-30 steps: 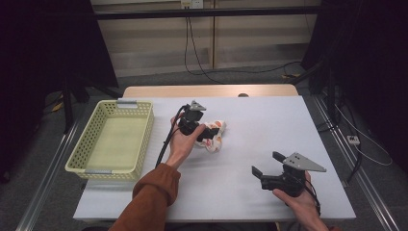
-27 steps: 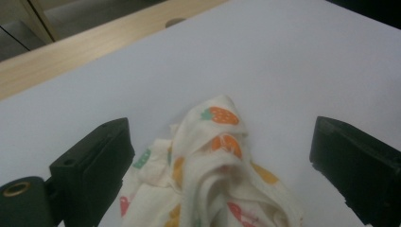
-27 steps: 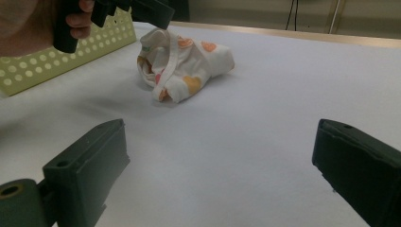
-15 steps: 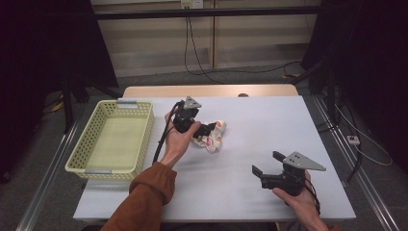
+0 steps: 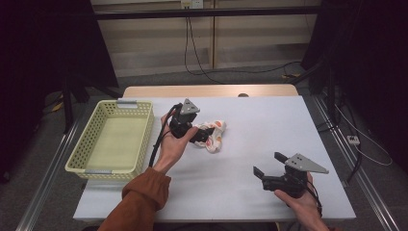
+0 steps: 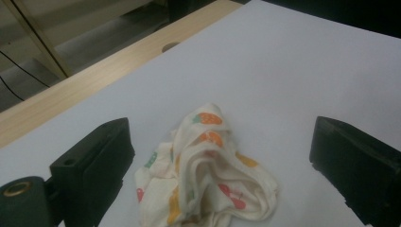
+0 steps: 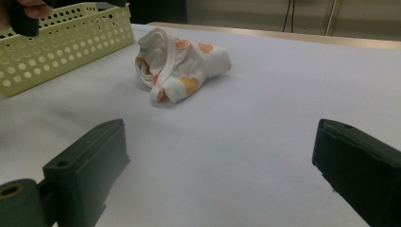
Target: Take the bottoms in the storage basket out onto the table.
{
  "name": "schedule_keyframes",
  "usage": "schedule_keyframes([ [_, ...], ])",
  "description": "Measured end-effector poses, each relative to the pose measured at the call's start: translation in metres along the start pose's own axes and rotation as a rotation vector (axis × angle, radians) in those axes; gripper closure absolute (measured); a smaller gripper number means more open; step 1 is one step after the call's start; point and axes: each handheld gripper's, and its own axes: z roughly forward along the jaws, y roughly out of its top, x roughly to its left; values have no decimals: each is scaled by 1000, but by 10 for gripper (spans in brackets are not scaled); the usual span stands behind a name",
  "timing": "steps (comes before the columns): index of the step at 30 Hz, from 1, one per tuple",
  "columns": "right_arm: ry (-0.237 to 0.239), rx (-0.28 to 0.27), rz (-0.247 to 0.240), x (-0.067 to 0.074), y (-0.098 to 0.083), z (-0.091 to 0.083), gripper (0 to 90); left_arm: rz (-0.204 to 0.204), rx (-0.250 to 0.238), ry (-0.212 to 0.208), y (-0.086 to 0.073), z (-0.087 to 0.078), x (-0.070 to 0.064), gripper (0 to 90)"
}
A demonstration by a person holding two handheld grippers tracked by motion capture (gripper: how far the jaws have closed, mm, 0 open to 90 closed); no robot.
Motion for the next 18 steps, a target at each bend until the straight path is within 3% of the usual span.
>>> schedule_keyframes([
  [4, -2, 0, -6, 0, 0, 1, 43, 11, -40, 13, 1, -11, 0, 66],
  [6, -4, 2, -7, 0, 0, 1, 43, 4, -50, -1, 0, -15, 1, 63],
  [18, -4, 3, -6, 0, 0, 1, 43, -8, -25, 71, -11, -35, 6, 63],
])
